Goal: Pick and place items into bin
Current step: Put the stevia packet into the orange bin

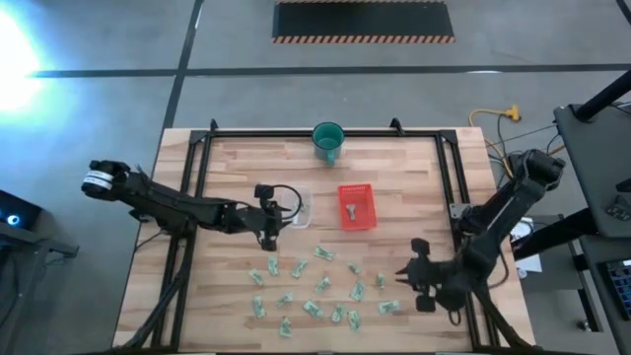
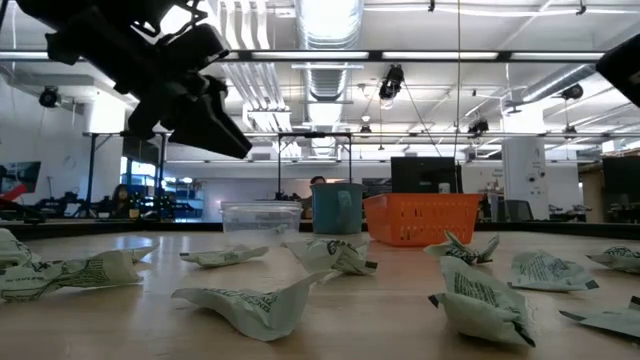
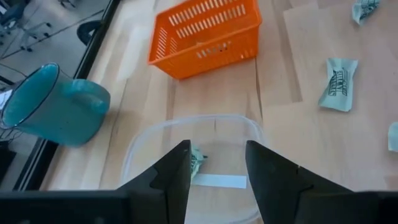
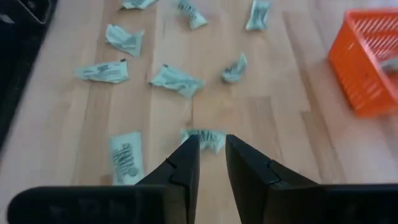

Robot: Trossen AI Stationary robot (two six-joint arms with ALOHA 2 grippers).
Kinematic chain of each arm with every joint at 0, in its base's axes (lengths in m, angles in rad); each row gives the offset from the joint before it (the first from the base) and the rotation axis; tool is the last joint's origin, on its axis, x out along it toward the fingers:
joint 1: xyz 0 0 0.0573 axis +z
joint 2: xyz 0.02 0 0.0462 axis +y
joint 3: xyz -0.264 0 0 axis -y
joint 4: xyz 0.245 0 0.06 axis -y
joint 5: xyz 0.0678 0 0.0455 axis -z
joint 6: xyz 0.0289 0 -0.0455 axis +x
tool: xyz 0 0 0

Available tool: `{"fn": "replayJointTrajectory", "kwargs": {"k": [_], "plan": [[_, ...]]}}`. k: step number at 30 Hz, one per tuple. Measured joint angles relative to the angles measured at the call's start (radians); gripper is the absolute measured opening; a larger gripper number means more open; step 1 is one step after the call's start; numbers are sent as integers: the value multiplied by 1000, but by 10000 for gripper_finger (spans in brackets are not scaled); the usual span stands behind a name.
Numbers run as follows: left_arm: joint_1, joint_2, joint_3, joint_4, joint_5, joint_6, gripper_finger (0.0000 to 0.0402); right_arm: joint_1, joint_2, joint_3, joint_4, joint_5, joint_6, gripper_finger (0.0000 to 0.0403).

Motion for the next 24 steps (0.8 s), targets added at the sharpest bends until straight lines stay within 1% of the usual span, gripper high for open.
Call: {"fn": "replayJointTrajectory", "kwargs": {"k": [2,5,8,12,17,20,24], "plan": [[0,1,0,5,0,0,137,13,56,0,13,67,-1,75],[0,2,0,3,-1,0,137,8,138,9,31,92,-3,86],[0,2,-1,5,-2,0,137,-3,205,30,80,93,-16,104],[0,2,-1,5,-2,0,137,-3,276,71,92,91,-22,130],[0,2,-1,5,-2,-5,137,-3,352,133,95,47,-21,155],[0,2,-2,3,-2,-6,137,-3,395,169,94,48,-45,163],[0,2,-2,3,-2,-23,137,-6,440,190,88,49,-69,161]]}}
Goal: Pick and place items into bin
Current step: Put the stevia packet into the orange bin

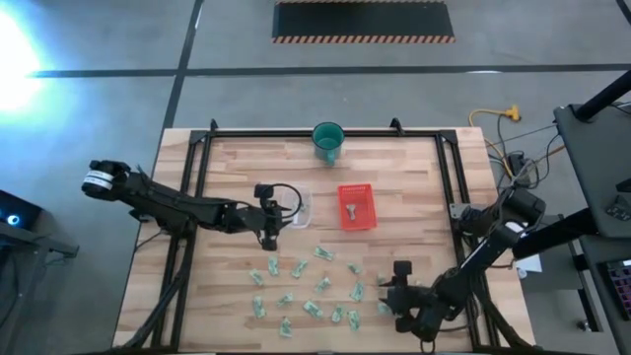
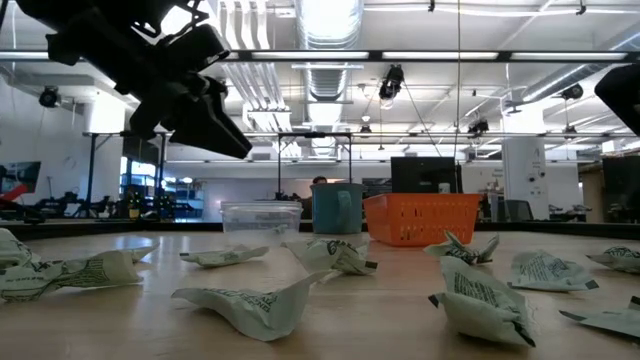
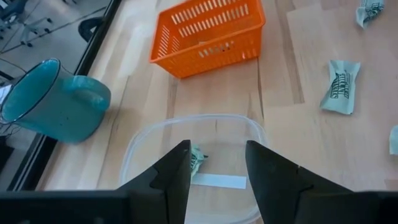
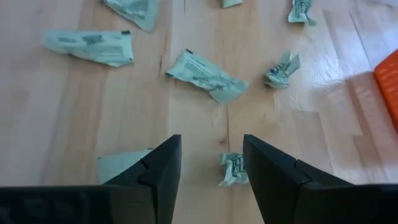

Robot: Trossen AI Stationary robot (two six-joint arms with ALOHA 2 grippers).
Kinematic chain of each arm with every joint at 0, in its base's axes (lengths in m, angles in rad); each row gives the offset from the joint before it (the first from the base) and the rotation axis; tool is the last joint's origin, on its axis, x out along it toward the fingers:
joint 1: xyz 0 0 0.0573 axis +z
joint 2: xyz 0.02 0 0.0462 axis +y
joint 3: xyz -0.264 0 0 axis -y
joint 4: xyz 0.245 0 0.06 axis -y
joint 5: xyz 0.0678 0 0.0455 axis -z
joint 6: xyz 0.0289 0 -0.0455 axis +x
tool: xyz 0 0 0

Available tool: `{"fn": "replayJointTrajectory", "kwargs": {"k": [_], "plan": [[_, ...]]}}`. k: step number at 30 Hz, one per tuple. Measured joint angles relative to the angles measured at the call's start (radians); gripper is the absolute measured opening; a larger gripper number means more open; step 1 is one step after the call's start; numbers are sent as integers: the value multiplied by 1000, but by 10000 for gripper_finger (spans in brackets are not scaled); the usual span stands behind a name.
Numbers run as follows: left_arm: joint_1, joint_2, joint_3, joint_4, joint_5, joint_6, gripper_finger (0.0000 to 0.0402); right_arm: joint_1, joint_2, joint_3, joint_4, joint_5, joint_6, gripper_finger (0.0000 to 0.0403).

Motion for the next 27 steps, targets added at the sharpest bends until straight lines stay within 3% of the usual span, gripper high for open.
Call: {"fn": "replayJointTrajectory", "kwargs": {"k": [27], "plan": [[0,0,0,1,0,-1,137,-12,55,-25,-79,2,104,92]]}}
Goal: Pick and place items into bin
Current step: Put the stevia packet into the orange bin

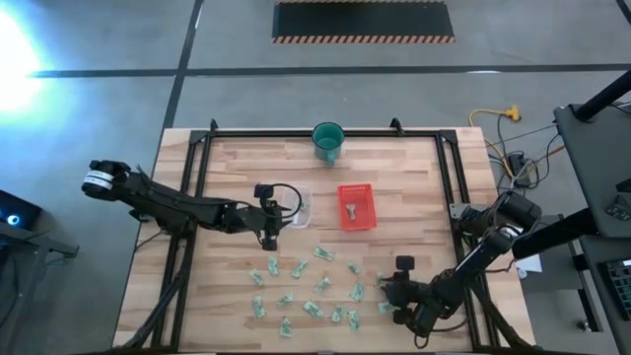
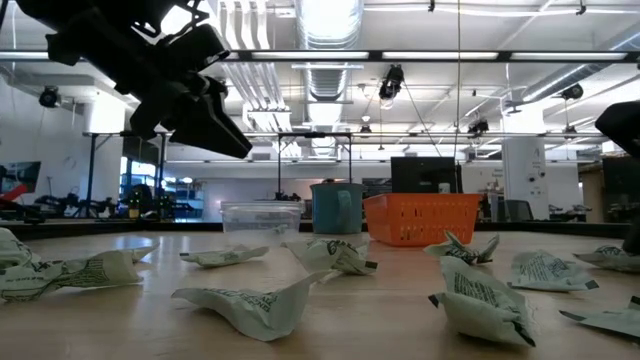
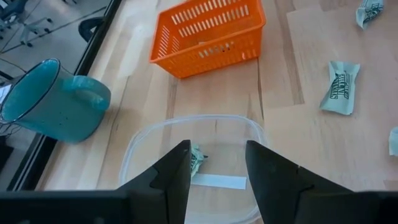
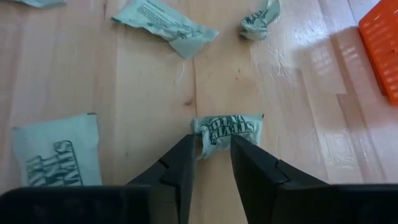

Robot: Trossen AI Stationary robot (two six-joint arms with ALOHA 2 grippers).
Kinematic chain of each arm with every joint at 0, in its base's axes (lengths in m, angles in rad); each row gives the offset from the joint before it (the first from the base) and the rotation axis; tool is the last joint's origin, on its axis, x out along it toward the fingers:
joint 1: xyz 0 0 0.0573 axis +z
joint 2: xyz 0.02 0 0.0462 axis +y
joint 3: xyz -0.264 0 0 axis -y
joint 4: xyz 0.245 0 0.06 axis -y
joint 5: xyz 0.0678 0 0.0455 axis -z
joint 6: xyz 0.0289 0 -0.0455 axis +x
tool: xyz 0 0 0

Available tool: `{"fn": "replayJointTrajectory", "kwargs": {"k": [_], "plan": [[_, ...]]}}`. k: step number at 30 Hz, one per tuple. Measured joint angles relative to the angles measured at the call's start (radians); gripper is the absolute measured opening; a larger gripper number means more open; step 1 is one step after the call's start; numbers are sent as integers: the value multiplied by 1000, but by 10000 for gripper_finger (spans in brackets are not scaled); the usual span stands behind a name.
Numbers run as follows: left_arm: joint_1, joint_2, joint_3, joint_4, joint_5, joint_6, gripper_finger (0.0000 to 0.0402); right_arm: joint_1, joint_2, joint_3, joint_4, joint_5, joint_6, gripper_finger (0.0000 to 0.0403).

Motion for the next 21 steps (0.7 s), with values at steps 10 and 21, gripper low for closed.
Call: {"fn": "replayJointTrajectory", "kwargs": {"k": [10,21], "plan": [[0,0,0,0,0,0,137,-5,18,-3,-5,41,-46,15],[0,0,0,0,0,0,137,-10,-12,14,-37,156,-126,9]]}}
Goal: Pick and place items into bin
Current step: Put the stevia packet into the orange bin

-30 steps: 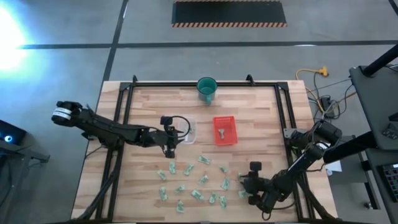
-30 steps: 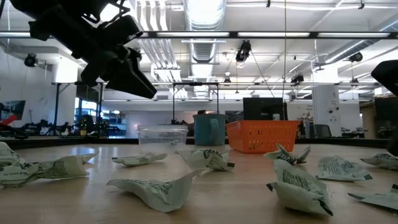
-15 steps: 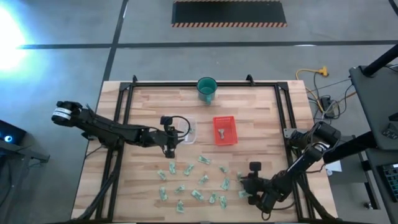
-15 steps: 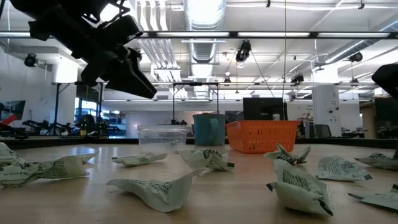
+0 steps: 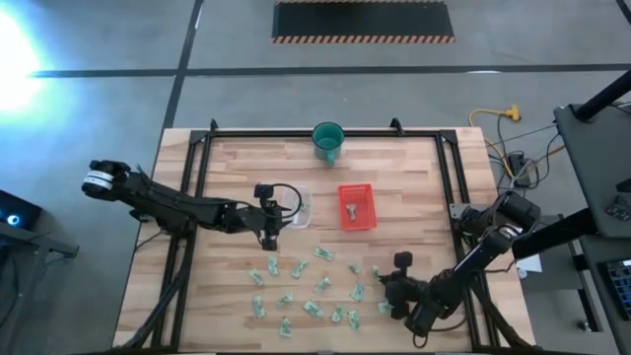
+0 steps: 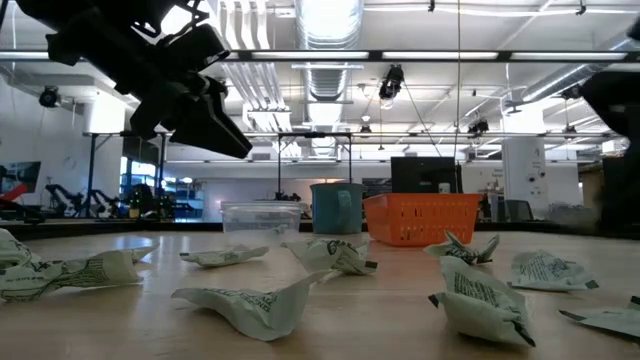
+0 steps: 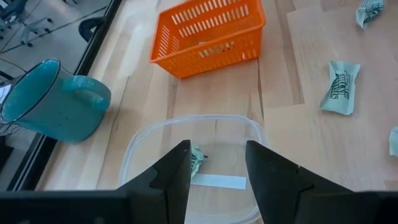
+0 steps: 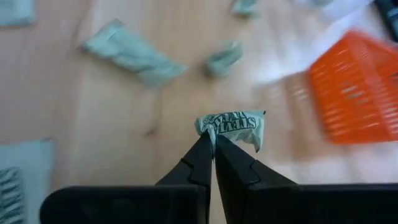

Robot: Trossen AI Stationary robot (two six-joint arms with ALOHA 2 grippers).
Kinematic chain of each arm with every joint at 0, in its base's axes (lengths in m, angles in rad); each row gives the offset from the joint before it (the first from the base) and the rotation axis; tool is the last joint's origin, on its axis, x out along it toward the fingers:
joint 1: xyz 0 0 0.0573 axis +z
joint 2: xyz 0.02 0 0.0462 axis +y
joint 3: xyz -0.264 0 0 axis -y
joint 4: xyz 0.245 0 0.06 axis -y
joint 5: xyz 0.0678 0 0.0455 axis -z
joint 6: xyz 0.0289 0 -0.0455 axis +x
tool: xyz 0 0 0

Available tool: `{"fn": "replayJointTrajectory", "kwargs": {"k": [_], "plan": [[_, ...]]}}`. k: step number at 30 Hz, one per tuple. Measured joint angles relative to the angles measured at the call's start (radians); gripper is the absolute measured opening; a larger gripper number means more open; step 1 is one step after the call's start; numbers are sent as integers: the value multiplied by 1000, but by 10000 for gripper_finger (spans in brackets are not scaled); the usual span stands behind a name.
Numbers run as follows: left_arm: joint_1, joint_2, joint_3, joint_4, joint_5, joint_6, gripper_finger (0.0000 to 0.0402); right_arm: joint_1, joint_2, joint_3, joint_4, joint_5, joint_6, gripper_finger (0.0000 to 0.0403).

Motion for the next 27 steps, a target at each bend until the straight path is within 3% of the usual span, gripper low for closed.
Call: {"fn": "replayJointTrajectory", "kwargs": {"k": [6,11,21,27], "plan": [[0,0,0,3,0,0,137,-63,-103,23,-154,147,-2,9],[1,0,0,4,0,1,137,-204,-225,16,-173,143,-74,9],[1,1,0,3,0,1,137,-587,-406,9,-85,-122,-330,9],[0,1,0,3,0,1,137,-723,-410,4,-12,-280,-429,9]]}}
